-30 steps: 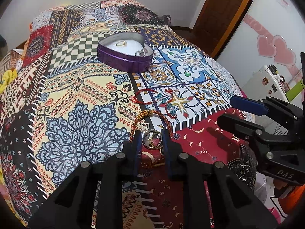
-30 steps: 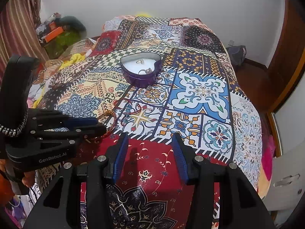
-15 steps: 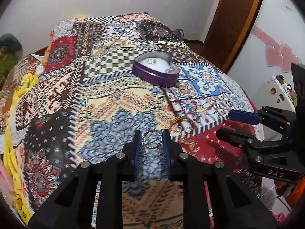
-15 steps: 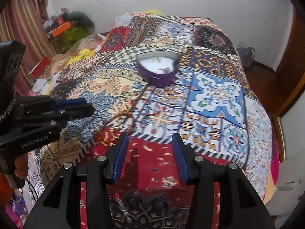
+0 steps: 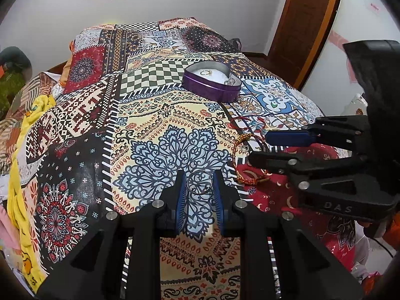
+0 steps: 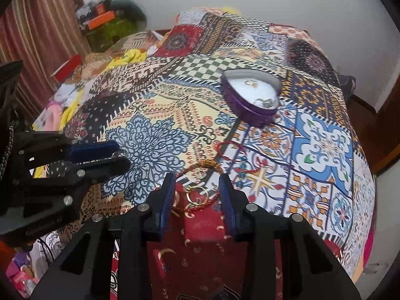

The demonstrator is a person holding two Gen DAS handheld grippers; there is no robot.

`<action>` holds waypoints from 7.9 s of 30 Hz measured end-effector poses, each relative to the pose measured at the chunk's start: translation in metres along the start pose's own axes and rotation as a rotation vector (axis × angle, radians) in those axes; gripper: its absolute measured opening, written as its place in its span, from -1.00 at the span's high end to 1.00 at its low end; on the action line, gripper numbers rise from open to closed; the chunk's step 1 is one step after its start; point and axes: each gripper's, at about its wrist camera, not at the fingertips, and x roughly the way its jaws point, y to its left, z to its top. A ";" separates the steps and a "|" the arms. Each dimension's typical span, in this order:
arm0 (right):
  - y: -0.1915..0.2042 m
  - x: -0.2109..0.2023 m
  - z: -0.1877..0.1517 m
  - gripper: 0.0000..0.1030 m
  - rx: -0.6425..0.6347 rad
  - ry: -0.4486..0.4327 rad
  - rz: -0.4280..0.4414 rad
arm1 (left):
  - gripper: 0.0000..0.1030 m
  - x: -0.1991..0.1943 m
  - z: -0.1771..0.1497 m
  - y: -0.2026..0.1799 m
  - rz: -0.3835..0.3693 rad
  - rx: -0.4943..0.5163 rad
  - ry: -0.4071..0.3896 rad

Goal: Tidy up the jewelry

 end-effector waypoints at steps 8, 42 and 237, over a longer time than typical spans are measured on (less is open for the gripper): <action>-0.002 0.014 -0.004 0.46 -0.018 0.055 -0.001 | 0.61 0.005 -0.004 0.007 -0.008 -0.021 0.006; -0.026 -0.031 0.015 0.83 0.033 -0.097 -0.042 | 0.61 -0.015 0.034 -0.009 0.010 -0.001 -0.093; -0.026 0.014 -0.001 0.82 0.012 0.023 -0.034 | 0.98 0.009 0.026 0.011 0.004 -0.024 -0.024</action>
